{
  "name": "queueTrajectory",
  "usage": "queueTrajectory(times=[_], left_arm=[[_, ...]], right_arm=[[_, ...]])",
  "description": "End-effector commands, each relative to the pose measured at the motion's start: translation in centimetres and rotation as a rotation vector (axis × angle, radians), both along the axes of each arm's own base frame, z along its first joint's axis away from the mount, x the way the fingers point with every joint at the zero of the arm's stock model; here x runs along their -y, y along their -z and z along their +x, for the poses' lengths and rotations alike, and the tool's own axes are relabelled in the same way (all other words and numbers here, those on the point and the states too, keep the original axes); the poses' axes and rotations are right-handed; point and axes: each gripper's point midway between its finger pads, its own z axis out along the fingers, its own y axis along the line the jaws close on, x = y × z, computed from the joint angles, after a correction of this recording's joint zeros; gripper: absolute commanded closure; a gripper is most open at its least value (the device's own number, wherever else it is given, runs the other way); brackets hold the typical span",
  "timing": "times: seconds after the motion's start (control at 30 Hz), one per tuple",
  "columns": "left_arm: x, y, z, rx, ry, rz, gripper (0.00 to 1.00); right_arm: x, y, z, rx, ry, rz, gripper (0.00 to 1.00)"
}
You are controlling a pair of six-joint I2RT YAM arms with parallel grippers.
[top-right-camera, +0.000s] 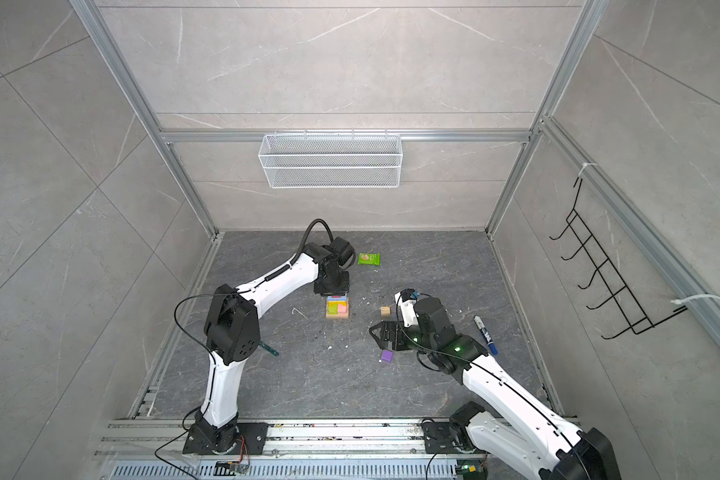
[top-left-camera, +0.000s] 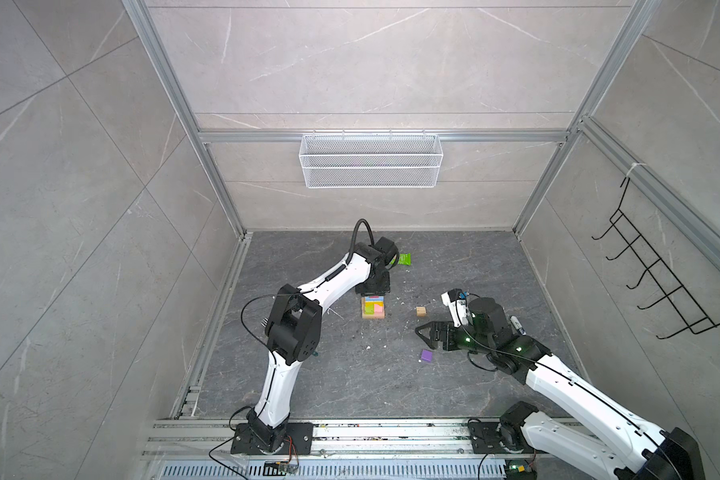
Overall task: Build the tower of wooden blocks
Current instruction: 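Lower the magenta cube onto the light blue block with the left gripper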
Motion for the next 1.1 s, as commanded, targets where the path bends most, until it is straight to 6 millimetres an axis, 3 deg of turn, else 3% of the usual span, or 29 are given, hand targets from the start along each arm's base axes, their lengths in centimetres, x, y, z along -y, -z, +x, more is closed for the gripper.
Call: queueTrajectory(times=[0.0, 0.57, 1.07], left_arm=[[0.0, 0.2, 0.2, -0.002, 0.001, -0.003, 0.81], [-0.2, 1.2, 0.0, -0.021, 0.001, 0.018, 0.8], [-0.5, 1.0, -0.3, -0.023, -0.002, 0.025, 0.68]], right_arm=[[-0.2, -0.6, 0.3, 0.035, -0.016, 0.008, 0.05], [-0.2, -0.9, 0.4, 0.039, -0.017, 0.003, 0.05], [-0.2, -0.7, 0.4, 0.035, -0.018, 0.001, 0.05]])
